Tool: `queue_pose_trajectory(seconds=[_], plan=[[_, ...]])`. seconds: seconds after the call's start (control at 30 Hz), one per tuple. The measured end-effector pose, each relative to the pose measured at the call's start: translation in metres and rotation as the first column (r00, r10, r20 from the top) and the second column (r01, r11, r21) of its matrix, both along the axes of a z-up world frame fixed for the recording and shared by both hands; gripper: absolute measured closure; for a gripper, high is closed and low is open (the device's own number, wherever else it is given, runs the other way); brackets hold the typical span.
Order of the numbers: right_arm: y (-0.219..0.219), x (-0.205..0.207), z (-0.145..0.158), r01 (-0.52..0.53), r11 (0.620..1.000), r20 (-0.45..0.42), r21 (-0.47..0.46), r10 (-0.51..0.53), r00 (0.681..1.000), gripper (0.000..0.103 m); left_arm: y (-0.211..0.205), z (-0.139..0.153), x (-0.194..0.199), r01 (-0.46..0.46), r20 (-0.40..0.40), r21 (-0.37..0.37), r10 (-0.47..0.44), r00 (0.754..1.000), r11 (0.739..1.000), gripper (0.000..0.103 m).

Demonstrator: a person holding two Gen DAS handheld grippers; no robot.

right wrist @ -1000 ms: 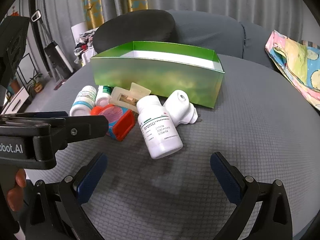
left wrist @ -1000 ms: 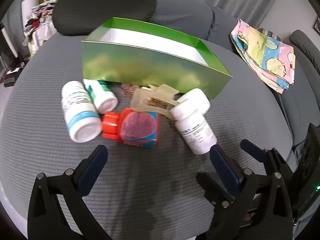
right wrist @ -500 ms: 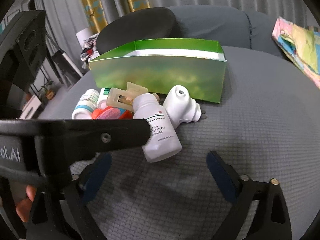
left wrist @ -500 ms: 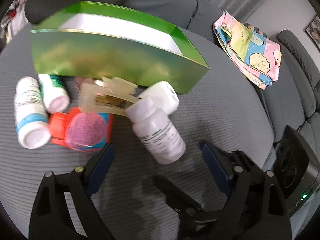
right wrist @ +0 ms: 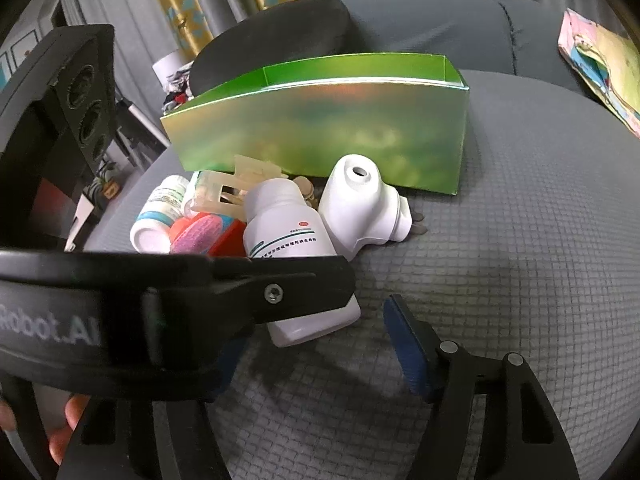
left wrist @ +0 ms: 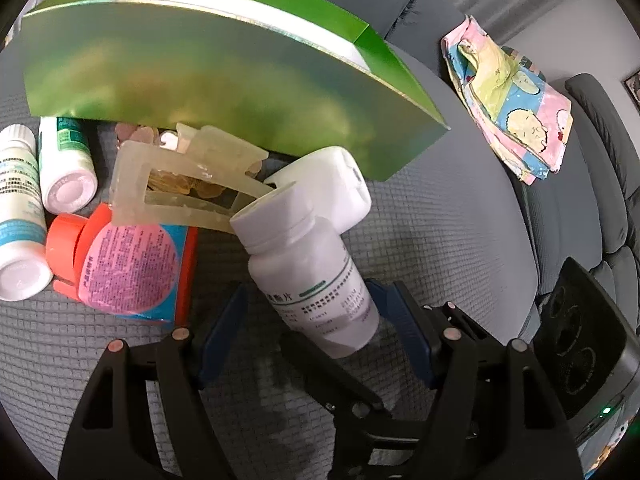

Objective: Organize rigid objects
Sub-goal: 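Grasp the large white bottle with the left gripper and lift it, then lower the large white bottle into the green box and open the left gripper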

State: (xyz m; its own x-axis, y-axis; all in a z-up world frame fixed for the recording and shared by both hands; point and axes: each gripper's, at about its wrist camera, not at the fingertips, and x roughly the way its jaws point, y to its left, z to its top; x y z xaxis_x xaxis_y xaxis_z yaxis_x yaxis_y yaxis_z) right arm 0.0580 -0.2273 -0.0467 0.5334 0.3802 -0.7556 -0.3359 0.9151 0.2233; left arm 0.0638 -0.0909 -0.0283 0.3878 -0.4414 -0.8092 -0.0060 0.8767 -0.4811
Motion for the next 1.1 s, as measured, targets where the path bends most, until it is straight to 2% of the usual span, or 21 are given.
queue_pose_trajectory(seconds=[0.1,0.17,0.23,0.37,0.53,0.87,1.1], plan=[[0.001,0.003,-0.003,-0.004,1.000,-0.014,0.003,0.004,1.000,0.042,0.000,-0.003,0.002,-0.005,-0.013,-0.008,0.005,1.000,1.000,0.032],[0.003,0.004,-0.004,-0.016,1.000,-0.020,0.008,0.016,1.000,0.049,-0.001,-0.003,0.002,0.001,-0.013,-0.009,-0.001,1.000,1.000,0.032],[0.005,0.004,-0.006,-0.023,1.000,-0.020,0.004,0.023,1.000,0.050,-0.003,-0.003,0.003,0.006,-0.011,-0.013,-0.006,1.000,1.000,0.033],[0.006,0.005,-0.007,-0.030,0.999,-0.025,0.019,0.031,0.999,0.051,-0.003,-0.008,0.005,0.014,-0.031,-0.036,-0.015,0.999,0.999,0.048],[0.009,-0.001,-0.006,-0.048,0.999,-0.021,0.025,0.049,0.999,0.053,0.000,-0.006,0.000,0.012,-0.026,-0.033,-0.013,1.000,0.999,0.049],[0.017,-0.017,0.024,-0.058,0.998,0.051,0.025,0.057,0.997,0.053,0.005,0.025,-0.016,0.046,0.081,-0.016,-0.045,0.996,0.999,0.051],[0.026,-0.008,0.047,-0.079,0.997,0.111,0.013,0.077,0.991,0.053,0.015,0.052,-0.009,0.042,0.144,0.000,-0.041,0.989,0.999,0.054]])
